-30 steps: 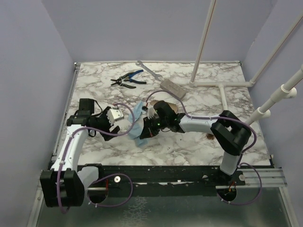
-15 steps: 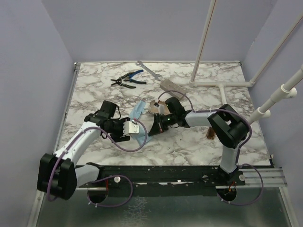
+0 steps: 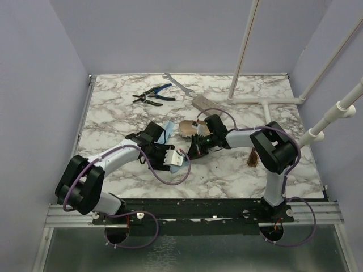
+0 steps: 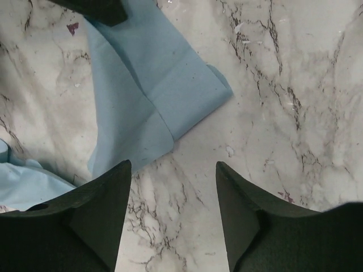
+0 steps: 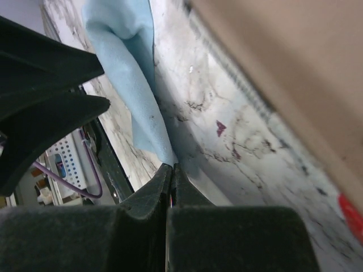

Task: Organize the sunglasses
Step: Adjust the glasses cleaning cloth at the center of the board.

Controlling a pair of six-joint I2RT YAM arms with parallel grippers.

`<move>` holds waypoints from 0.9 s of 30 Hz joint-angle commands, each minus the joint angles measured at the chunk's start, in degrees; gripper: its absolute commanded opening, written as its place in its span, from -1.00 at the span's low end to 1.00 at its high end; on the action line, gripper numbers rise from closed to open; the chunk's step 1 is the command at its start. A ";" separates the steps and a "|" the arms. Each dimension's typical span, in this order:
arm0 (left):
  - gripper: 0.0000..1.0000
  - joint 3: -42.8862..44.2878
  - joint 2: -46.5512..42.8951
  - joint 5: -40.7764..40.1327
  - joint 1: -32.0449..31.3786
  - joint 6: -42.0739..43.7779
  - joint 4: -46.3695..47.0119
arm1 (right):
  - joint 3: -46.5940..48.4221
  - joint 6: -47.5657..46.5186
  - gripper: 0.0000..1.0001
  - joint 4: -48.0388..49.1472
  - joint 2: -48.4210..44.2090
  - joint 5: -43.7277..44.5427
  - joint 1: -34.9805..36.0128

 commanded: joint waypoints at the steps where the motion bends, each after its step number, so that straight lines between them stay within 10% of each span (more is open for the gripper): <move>1: 0.21 1.26 2.97 -2.49 -1.50 1.34 3.91 | -0.12 -0.53 -0.99 -1.70 -0.63 0.31 -0.84; 14: -0.19 2.31 7.33 -5.41 -2.87 -1.13 11.99 | -0.58 -1.29 -0.99 -1.06 -1.34 0.46 -0.84; 27: -0.14 8.37 10.00 1.11 -2.87 3.28 0.45 | 0.12 -3.31 -0.99 -2.45 -0.67 0.31 -0.84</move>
